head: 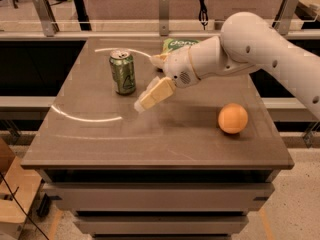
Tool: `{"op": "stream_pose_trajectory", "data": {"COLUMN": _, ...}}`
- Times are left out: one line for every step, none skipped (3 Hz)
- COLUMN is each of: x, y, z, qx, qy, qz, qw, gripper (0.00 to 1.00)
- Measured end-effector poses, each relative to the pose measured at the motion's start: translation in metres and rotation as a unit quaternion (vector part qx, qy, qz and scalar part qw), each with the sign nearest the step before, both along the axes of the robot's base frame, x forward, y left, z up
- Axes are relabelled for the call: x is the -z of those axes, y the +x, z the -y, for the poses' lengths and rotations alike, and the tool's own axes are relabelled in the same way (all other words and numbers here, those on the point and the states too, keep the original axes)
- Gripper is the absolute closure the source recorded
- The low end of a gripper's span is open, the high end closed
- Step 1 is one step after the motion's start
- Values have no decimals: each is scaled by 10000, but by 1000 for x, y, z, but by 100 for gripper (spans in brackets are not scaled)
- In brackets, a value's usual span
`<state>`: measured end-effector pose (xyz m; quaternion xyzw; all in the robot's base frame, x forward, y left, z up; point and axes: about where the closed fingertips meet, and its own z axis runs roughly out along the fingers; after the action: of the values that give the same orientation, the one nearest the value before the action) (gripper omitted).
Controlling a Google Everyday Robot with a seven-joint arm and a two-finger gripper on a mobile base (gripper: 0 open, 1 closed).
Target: Knock green can over
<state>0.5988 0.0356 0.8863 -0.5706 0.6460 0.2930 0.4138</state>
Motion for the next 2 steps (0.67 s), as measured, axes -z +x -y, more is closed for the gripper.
{"op": "stream_pose_trajectory", "data": {"x": 10, "y": 15, "z": -31, "qx": -326, "qy": 210, "qz": 43, "qw": 9992, "gripper": 0}}
{"op": "stream_pose_trajectory", "data": {"x": 12, "y": 30, "z": -54, "qx": -547, "qy": 350, "qz": 165, "qw": 9978, "gripper": 0}}
